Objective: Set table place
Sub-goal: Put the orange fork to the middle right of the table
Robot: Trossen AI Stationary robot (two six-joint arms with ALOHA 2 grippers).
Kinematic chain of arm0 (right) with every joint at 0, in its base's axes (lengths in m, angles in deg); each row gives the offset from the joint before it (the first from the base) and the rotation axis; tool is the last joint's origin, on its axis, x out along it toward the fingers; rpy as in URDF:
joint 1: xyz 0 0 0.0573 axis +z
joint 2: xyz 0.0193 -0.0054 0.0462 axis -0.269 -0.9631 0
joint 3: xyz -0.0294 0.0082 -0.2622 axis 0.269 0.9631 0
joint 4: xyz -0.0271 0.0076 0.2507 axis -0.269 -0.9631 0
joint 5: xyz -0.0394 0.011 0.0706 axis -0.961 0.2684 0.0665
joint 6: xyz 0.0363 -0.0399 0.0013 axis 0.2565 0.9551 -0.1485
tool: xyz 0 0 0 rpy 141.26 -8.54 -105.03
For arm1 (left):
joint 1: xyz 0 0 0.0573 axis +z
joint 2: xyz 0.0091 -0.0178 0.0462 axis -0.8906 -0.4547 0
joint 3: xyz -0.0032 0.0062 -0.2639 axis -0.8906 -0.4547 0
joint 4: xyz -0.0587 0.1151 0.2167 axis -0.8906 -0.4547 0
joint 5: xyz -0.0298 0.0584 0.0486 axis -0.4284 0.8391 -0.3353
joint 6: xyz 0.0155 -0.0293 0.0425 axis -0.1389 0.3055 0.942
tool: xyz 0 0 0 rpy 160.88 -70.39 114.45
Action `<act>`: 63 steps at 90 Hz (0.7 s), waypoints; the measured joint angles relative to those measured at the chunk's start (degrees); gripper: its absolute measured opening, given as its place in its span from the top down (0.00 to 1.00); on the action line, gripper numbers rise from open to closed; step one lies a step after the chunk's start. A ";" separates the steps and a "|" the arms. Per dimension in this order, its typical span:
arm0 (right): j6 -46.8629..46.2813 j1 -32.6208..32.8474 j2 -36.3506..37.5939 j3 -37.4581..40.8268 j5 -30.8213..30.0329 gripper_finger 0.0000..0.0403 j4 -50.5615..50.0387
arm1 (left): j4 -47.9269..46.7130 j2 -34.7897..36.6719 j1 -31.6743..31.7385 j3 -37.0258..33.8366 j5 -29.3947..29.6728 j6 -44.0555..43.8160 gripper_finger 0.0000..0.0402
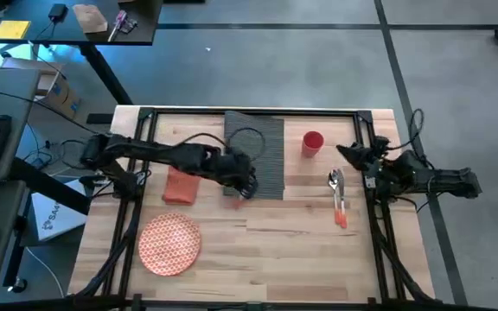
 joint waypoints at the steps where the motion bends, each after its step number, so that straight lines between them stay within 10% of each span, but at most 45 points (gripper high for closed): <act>1: -0.05 0.03 -1.00 -0.87 0.49 0.99 -1.45 | 0.03 -0.38 -0.03 0.52 0.09 0.47 1.00; 41: 20.00 3.20 -42.00 -27.40 2.65 0.63 -12.14 | 1.47 -4.24 -0.16 8.04 1.11 11.21 1.00; 63: 23.36 5.12 -55.62 -37.39 -9.31 0.56 -14.47 | 2.08 -4.17 -0.63 8.04 0.04 13.74 1.00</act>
